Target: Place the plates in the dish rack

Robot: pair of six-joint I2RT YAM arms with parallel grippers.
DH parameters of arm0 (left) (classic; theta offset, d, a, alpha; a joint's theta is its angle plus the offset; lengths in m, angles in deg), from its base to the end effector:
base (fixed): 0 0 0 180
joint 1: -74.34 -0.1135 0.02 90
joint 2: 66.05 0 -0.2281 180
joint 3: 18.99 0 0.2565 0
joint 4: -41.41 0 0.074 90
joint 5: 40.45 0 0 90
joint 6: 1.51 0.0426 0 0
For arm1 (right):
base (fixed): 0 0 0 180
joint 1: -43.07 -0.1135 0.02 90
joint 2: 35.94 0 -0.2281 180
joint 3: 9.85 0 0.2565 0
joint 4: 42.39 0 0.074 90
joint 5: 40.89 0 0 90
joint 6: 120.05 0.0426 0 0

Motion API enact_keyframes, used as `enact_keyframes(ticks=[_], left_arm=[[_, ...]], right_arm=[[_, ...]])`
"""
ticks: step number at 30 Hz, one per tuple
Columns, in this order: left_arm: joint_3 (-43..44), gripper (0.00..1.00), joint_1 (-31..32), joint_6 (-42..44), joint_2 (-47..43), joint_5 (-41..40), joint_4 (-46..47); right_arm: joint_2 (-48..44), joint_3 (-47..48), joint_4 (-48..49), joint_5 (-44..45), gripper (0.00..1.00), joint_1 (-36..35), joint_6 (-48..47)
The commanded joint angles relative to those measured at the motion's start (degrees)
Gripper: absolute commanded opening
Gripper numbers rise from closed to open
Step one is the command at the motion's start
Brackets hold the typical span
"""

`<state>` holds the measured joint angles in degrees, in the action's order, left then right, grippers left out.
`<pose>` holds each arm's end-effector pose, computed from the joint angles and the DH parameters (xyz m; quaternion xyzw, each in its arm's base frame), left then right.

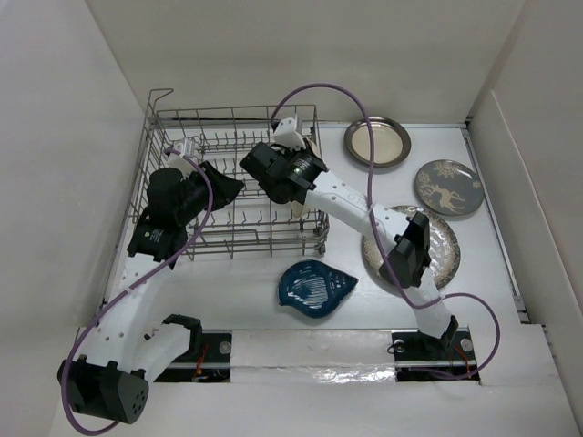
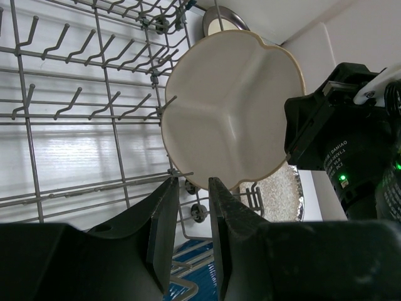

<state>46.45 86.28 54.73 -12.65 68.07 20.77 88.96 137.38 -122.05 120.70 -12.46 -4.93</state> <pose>0.2398 -0.0645 0.3330 -0.0386 0.7546 -0.3623 0.5457 0.2795 0.3357 0.3244 -0.0454 0.7943 -0.2803 0.5371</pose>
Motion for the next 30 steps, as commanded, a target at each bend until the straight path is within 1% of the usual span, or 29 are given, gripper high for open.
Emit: enact_keyframes(ticks=[1, 2, 3, 5, 6, 8, 10, 12, 14, 17, 21, 22, 23, 24, 25, 26, 27, 28, 29, 30], left_arm=[[1.0, 0.23, -0.3, -0.4, -0.3, 1.2, 2.5], [0.8, 0.23, -0.3, -0.4, -0.4, 1.3, 2.7], [0.8, 0.23, -0.3, -0.4, -0.4, 1.3, 2.8], [0.6, 0.23, -0.3, -0.5, -0.4, 1.3, 2.9], [0.6, 0.23, -0.9, -0.5, -0.3, 1.6, 3.0], [0.3, 0.23, -0.9, -0.8, -0.2, 2.1, 3.5], [-0.3, 0.23, -0.9, -1.1, -0.1, 3.0, 4.0], [-1.0, 0.23, -1.5, -1.5, 0.0, 4.0, 4.7], [-1.5, 0.24, -2.0, -1.7, 0.1, 4.4, 5.2], [-1.8, 0.24, -2.0, -1.7, 0.0, 4.4, 5.3], [-1.7, 0.24, -2.0, -1.7, 0.0, 4.2, 5.3], [-1.7, 0.24, -2.0, -1.6, 0.0, 4.2, 5.3], [-1.6, 0.24, -2.0, -1.6, 0.0, 4.2, 5.2], [-1.6, 0.24, -2.0, -1.6, 0.1, 4.2, 5.2], [-1.6, 0.24, -2.0, -1.6, 0.2, 4.2, 5.2], [-1.6, 0.24, -2.0, -1.5, 0.3, 4.3, 5.2], [-1.6, 0.24, -2.0, -1.5, 0.3, 4.4, 5.2], [-1.6, 0.24, -2.0, -1.4, 0.4, 4.4, 5.2], [-1.6, 0.24, -2.0, -1.3, 0.4, 4.3, 5.1], [-1.6, 0.24, -2.0, -1.2, 0.4, 4.2, 5.1]], right_arm=[[-5.8, -4.2, 12.1, -1.5, 0.11, -2.2, 2.0], [-7.5, -7.3, 15.1, -1.6, 0.15, -2.2, 2.1], [-8.4, -8.9, 16.9, -2.1, 0.16, -2.2, 2.3], [-9.9, -13.2, 21.4, -2.9, 0.23, -2.2, 2.1], [-11.1, -14.3, 23.0, -3.6, 0.23, -2.2, 2.2], [-12.0, -16.5, 26.7, -4.9, 0.29, -2.2, 1.9], [-12.4, -18.7, 29.1, -6.6, 0.32, -2.2, 2.0], [-12.5, -21.0, 30.6, -6.8, 0.42, -2.2, 2.1], [-11.5, -21.5, 30.6, -7.0, 0.52, -1.7, 3.2], [-10.8, -22.0, 29.7, -6.7, 0.53, -1.7, 5.2], [-12.3, -22.4, 30.3, -8.7, 0.55, -1.7, 5.5], [-13.1, -22.4, 30.4, -9.2, 0.57, -1.7, 5.1], [-14.1, -22.7, 31.4, -9.9, 0.63, -1.7, 4.7], [-16.7, -23.2, 32.5, -12.2, 0.66, -1.2, 3.9], [-18.4, -23.9, 34.9, -13.8, 0.73, -1.2, 2.2], [-20.2, -25.8, 36.3, -15.2, 0.76, -1.2, 1.7], [-22.2, -27.2, 38.1, -16.8, 0.8, -1.2, 1.2], [-26.9, -28.9, 39.9, -20.0, 0.83, -0.6, 0.1], [-29.4, -31.0, 44.7, -22.0, 0.87, 0.3, -0.5], [-32.1, -36.2, 47.5, -26.0, 0.87, 1.0, -1.0]])
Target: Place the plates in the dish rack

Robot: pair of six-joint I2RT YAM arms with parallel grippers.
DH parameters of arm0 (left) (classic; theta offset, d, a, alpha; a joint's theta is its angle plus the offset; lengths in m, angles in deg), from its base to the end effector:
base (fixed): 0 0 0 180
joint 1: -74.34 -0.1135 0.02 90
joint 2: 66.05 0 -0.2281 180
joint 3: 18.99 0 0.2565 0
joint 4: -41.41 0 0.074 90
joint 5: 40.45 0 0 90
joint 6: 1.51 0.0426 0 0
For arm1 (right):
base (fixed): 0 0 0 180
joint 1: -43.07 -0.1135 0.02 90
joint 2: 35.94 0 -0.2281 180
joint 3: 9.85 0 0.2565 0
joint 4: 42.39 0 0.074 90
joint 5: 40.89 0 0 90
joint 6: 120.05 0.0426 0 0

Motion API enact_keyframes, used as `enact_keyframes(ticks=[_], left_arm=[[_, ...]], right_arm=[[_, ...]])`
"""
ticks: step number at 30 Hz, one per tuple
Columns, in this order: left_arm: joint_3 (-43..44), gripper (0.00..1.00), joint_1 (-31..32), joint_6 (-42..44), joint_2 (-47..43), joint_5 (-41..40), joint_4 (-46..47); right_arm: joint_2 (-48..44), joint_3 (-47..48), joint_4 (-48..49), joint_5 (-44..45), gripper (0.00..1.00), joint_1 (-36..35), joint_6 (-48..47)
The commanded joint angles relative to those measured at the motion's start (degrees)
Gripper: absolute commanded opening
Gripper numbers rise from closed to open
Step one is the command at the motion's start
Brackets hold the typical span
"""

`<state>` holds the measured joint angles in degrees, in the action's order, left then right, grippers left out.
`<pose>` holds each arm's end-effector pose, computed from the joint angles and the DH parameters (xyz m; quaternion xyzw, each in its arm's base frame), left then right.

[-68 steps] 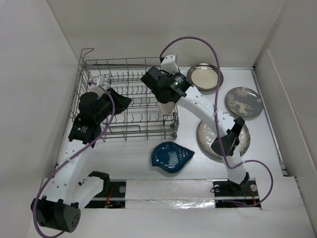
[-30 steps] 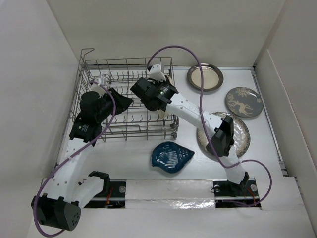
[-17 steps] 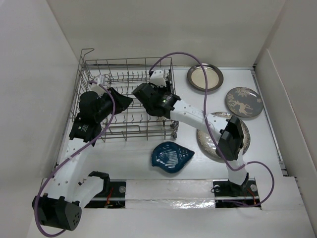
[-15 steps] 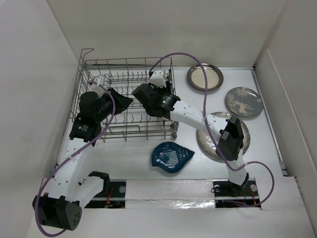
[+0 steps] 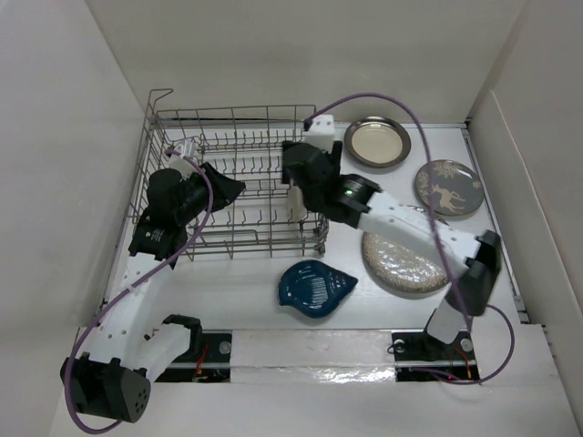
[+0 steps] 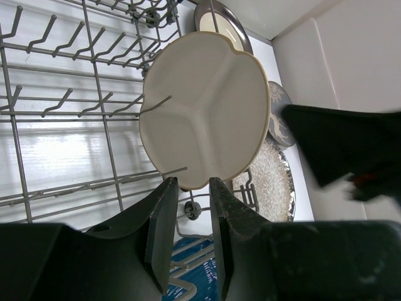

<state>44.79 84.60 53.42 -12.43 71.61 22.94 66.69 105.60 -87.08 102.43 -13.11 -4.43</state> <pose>0.2426 -0.0602 0.3260 -0.0373 0.7521 -0.3809 0.5366 0.2535 0.3170 0.3405 0.0044 0.8110 -0.0122 0.5849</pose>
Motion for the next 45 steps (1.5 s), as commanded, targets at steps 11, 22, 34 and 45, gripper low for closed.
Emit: enact_keyframes(ticks=[11, 22, 34, 45], left_arm=[[0.4, 0.24, -0.3, 1.1, 0.6, 0.0, 2.8], [0.6, 0.23, -0.3, 2.5, 1.5, -0.8, 1.8], [1.2, 0.23, -0.3, 3.3, 2.4, -0.9, 1.2], [1.4, 0.24, -0.3, 3.8, 3.1, -1.3, 0.8]], right_arm=[[-24.9, -31.4, 28.2, -24.7, 0.0, 32.8, 11.4], [-7.9, -34.6, 35.6, -40.2, 0.74, 51.7, 25.3], [9.0, -29.6, 40.6, -48.9, 0.73, 55.7, 36.1], [17.0, -28.2, 45.1, -53.5, 0.63, 56.9, 42.8]])
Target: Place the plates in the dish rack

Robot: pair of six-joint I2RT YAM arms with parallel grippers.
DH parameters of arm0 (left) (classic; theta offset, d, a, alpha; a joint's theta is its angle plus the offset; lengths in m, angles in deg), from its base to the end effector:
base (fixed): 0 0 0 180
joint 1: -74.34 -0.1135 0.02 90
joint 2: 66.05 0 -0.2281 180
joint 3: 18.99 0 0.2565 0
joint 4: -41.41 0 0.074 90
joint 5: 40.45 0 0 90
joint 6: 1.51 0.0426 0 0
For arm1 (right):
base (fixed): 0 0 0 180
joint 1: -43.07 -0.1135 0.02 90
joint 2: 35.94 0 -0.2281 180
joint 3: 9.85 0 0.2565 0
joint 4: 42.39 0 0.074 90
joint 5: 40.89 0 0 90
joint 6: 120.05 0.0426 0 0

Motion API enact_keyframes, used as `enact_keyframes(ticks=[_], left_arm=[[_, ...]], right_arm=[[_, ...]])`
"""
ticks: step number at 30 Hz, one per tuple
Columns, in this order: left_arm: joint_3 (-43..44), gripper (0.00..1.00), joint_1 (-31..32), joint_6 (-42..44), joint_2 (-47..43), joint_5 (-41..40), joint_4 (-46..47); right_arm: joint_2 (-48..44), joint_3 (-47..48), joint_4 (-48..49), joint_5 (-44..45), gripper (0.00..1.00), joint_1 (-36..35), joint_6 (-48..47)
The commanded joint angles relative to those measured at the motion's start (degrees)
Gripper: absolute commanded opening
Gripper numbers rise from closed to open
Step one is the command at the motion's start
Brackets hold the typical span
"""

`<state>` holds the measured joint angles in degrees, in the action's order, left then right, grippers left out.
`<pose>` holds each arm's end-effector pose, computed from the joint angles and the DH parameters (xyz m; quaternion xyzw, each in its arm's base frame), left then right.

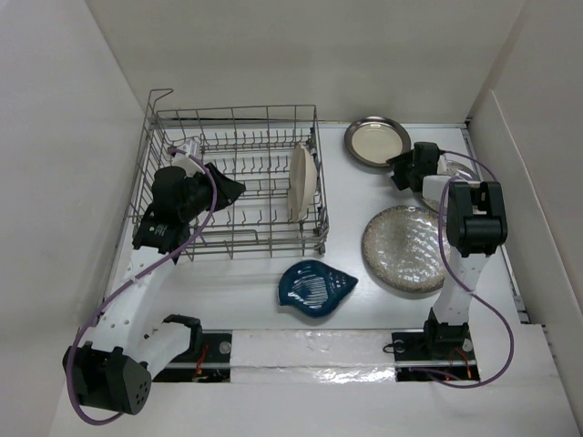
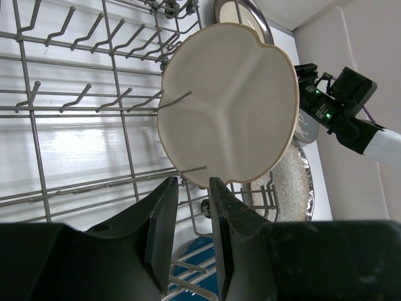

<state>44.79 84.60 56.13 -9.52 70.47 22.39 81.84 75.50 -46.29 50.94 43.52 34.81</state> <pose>0.2532 -0.0613 0.3129 -0.0338 0.7708 -0.3567 0.5268 0.4367 -0.0048 0.1087 0.4875 0.7473 0.2285 0.3895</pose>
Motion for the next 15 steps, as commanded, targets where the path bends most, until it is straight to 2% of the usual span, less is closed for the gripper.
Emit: enact_keyframes(ticks=[1, 7, 8, 10, 13, 14, 15], left_arm=[[1.4, 0.24, -0.3, 1.1, 0.2, -0.4, 1.4], [1.6, 0.24, -0.3, 1.7, -0.7, -3.1, 0.7], [1.5, 0.24, -0.3, 1.9, -0.9, -3.5, 0.6], [1.4, 0.24, -0.3, 2.2, -1.4, -5.2, 0.2], [1.2, 0.25, -0.3, 2.9, -2.0, -6.7, -0.2], [1.2, 0.26, -0.3, 3.4, -2.0, -6.8, -0.2], [1.2, 0.27, -0.3, 3.6, -2.1, -6.8, -0.3]], right_arm=[[2.4, 2.2, 5.0, -3.9, 0.62, 0.3, 5.2], [5.9, 5.4, 4.7, -4.3, 0.53, -0.3, 8.3], [6.2, 5.8, 5.0, -4.4, 0.47, -0.3, 8.8], [6.7, 5.9, 5.7, -4.4, 0.39, -0.3, 9.9], [6.5, 3.9, 10.1, -4.9, 0.18, -0.3, 12.4], [6.4, 3.1, 14.0, -5.3, 0.0, -0.3, 13.3], [6.2, 1.5, 15.9, -5.6, 0.0, -0.3, 13.8]])
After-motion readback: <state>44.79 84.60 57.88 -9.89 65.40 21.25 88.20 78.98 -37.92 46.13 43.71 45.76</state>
